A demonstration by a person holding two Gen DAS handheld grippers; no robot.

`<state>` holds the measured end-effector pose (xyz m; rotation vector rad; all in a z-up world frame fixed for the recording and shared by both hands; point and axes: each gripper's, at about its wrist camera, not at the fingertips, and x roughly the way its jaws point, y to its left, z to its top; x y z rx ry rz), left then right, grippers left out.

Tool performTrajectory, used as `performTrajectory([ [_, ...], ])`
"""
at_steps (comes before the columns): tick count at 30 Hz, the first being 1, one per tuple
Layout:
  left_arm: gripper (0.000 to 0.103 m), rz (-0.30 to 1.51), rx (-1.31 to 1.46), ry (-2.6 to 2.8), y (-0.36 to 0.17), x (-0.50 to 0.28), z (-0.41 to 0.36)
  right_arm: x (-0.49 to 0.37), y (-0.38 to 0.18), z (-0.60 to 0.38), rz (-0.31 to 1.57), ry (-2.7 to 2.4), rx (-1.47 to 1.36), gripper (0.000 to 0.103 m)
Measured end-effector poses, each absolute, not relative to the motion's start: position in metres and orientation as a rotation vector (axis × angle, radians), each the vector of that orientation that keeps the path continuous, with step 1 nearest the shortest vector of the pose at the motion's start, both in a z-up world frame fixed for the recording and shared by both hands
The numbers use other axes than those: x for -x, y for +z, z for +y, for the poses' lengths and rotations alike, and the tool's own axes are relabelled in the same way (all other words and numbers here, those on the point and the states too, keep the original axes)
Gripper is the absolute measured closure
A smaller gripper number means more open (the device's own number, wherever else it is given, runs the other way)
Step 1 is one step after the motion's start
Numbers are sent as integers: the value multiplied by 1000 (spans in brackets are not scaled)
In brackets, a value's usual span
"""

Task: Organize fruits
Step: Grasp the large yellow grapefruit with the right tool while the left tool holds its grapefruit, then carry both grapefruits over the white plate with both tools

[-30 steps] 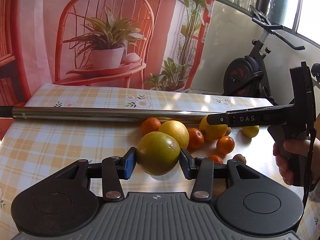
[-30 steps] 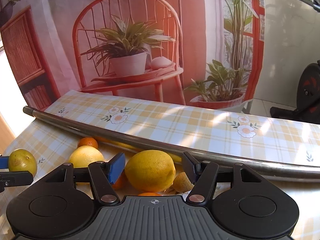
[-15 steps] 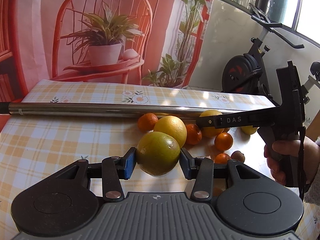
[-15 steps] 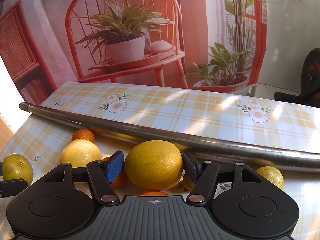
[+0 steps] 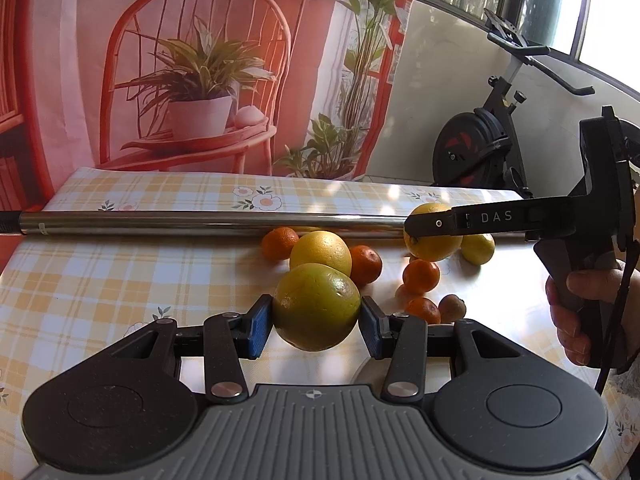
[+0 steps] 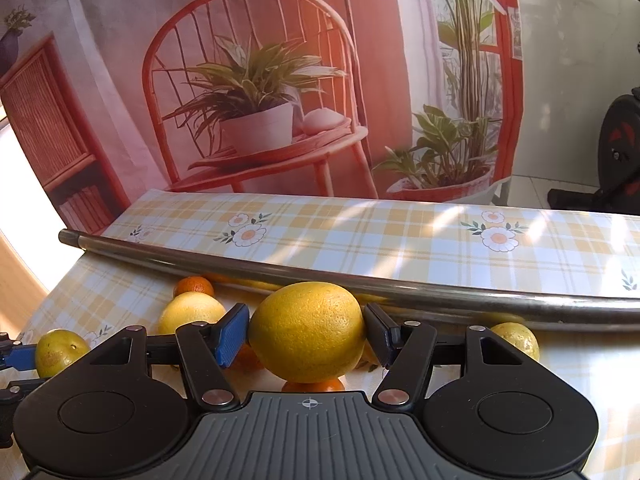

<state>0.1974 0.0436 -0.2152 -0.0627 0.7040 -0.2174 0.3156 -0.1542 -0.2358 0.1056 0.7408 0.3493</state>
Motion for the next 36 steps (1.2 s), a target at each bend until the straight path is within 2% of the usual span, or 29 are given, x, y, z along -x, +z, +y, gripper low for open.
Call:
performTrajectory([
  [26,54,665,35,-238,-171,-117,51,-174,-188,-183,670,301,-246,44],
  [36,54,712,23,-288,-191,-114,39,-143,-206,-183,691,290,-252,44],
])
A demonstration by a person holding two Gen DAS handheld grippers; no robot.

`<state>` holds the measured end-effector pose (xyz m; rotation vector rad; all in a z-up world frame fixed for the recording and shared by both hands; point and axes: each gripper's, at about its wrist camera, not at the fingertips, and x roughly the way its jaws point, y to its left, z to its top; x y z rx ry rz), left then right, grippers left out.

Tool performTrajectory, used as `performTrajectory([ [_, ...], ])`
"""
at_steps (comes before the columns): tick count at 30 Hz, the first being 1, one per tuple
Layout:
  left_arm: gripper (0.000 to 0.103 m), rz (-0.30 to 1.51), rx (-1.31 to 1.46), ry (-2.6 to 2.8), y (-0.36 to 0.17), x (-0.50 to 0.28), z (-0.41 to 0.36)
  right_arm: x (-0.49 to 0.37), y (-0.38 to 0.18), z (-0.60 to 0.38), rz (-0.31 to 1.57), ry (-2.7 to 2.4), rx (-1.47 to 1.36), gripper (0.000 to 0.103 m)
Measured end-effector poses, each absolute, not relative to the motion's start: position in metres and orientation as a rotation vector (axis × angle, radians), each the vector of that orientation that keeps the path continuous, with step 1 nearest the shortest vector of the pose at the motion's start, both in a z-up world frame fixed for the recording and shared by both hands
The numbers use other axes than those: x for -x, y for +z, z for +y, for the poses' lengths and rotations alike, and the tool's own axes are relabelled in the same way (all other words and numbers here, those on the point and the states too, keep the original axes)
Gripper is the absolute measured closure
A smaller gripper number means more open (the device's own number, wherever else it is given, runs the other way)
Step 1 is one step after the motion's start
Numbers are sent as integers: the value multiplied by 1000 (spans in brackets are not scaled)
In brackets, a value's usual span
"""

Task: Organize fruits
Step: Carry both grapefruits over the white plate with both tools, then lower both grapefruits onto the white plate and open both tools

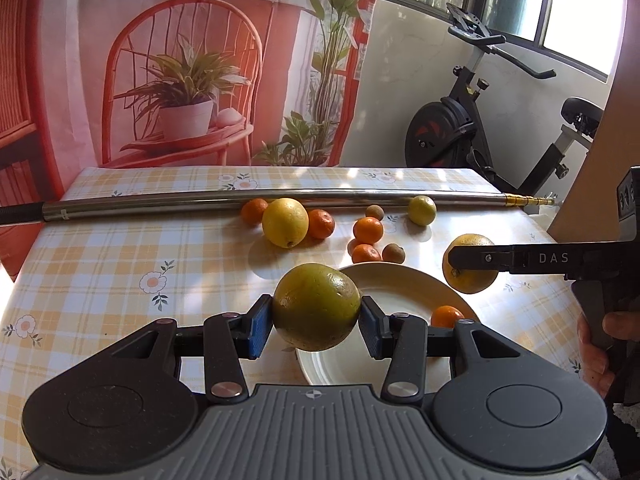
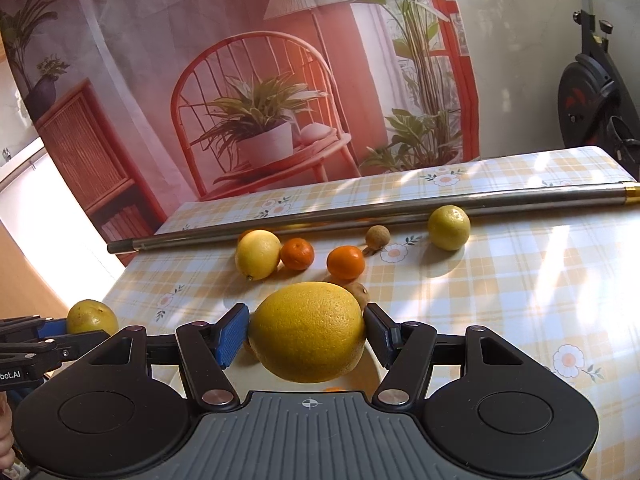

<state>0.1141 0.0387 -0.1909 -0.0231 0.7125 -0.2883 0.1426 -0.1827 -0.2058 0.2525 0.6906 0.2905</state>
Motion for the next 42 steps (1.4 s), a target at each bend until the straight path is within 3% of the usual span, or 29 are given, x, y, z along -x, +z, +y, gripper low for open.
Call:
performTrajectory([
  [14,54,800,-52,-350,-237,-143,15,-160,-238,-168,741,314,-206,44],
  [42,54,840,-87,-374,-261,-171,-3,-205,-264,-149,829,368,-285,43],
])
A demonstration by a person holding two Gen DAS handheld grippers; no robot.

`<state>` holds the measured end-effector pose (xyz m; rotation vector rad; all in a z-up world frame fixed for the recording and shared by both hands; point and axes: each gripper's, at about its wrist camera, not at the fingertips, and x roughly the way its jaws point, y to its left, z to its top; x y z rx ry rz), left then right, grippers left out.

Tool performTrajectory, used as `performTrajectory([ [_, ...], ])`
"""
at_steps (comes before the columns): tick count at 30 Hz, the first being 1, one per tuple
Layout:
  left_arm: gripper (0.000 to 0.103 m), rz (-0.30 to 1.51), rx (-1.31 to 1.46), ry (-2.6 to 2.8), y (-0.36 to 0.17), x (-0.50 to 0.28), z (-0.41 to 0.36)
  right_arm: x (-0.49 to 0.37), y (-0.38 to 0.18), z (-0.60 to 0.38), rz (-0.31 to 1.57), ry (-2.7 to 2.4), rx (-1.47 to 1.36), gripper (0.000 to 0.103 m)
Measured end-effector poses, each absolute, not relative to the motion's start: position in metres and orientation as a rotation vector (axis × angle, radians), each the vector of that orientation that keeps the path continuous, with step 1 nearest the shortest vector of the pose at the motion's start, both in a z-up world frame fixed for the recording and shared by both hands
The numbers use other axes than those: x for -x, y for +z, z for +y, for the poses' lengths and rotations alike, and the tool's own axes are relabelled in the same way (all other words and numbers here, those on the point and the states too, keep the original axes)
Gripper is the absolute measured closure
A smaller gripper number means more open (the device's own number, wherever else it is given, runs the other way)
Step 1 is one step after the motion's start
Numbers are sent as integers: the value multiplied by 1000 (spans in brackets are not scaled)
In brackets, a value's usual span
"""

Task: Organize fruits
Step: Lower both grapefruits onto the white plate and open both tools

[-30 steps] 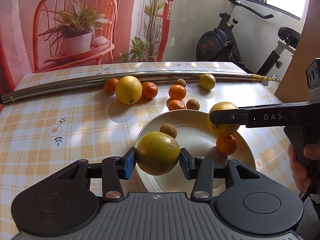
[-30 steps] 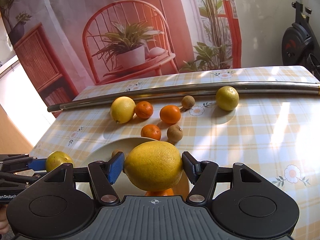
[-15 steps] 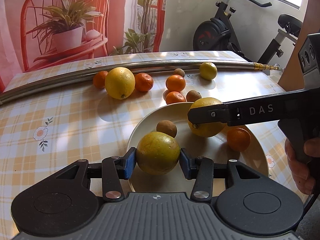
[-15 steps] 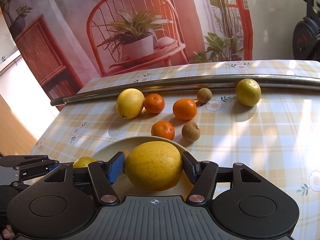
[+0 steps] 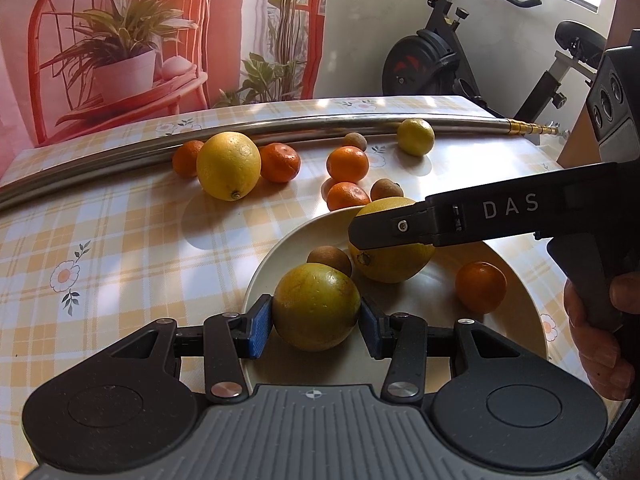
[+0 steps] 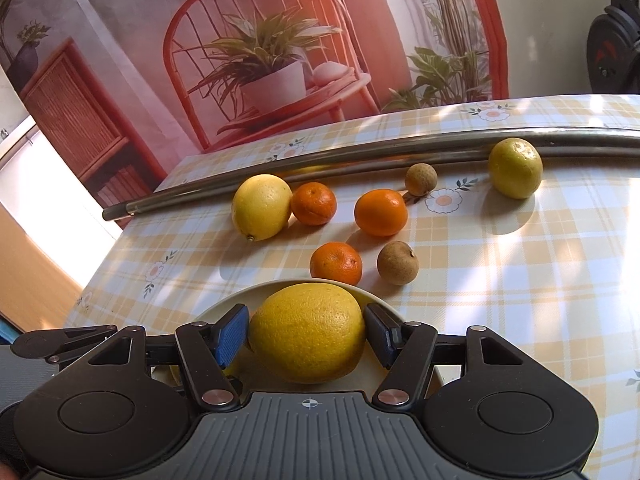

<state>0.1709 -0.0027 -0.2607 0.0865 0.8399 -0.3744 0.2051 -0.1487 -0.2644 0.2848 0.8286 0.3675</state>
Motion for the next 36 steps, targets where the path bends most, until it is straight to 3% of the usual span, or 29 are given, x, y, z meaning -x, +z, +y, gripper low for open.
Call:
performTrajectory([
  [19,54,796,-41,-372,-247,-170,4,-186,-245,-168,746,348,-297,45],
  [36,54,707,-7,-326,-203,-183,16,-178,-224,-217,665,226,-325,45],
])
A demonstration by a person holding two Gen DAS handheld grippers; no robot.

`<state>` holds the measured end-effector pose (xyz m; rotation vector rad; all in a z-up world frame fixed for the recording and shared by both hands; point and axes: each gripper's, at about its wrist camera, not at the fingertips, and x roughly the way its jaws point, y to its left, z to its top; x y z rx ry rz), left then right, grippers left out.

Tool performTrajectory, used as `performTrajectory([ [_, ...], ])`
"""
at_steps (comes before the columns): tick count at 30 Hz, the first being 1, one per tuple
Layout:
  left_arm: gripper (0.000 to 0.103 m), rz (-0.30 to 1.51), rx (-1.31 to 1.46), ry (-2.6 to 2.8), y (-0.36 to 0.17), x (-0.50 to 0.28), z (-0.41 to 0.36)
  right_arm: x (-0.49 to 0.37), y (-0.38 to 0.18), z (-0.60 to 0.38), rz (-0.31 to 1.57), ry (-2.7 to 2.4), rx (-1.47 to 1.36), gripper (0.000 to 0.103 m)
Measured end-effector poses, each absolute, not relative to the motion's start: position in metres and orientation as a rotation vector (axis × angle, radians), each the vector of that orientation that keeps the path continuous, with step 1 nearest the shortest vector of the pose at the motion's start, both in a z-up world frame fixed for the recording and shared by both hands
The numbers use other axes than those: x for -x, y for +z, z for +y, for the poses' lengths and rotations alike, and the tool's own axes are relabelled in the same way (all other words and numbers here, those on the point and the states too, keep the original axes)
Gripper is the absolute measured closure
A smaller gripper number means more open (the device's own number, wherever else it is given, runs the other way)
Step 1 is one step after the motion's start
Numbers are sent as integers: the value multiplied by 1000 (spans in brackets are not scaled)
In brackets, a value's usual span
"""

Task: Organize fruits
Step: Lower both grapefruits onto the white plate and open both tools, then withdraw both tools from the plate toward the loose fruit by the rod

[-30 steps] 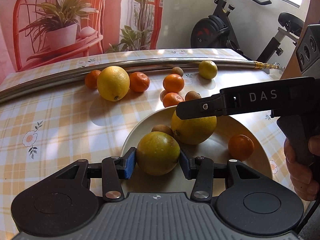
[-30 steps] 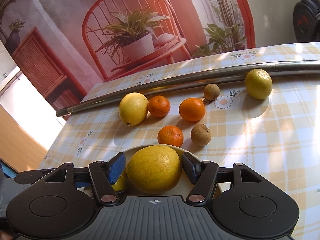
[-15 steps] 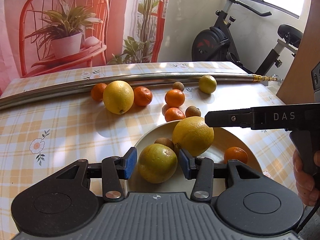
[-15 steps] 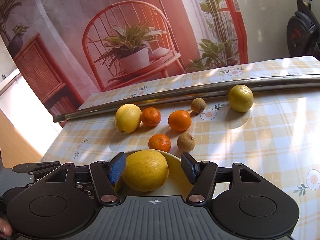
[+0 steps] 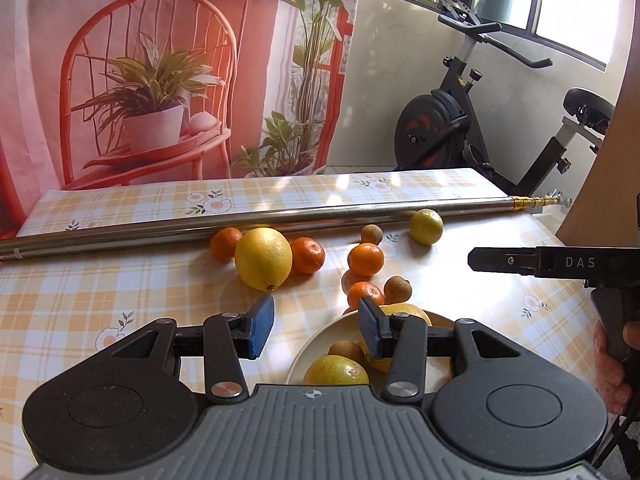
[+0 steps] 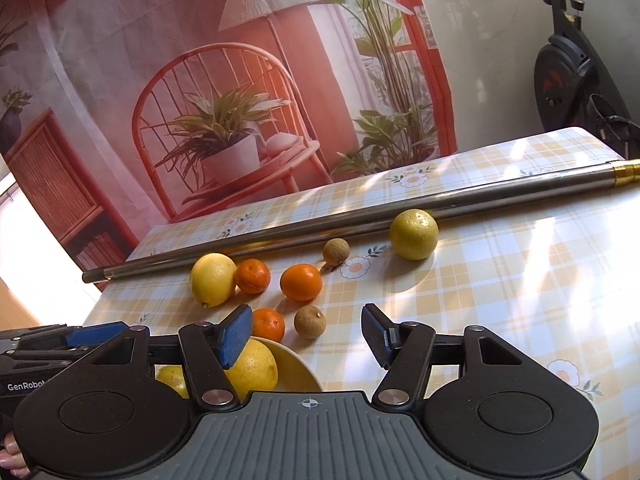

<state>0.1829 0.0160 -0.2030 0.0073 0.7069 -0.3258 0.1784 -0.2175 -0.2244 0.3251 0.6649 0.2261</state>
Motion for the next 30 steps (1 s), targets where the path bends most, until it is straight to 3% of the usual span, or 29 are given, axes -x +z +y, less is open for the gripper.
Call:
performTrajectory([
  [12,54,702,55,-312,-192,-206,18,-192,-217,-234,629,126,-195,44],
  [25,54,658,89,-331,-175,-203,21,-193,-210,-257,608,103,-256,44],
  [30,54,682,87,-345,-180,-206,18,-192,-210,-262,606,85,-266,37],
])
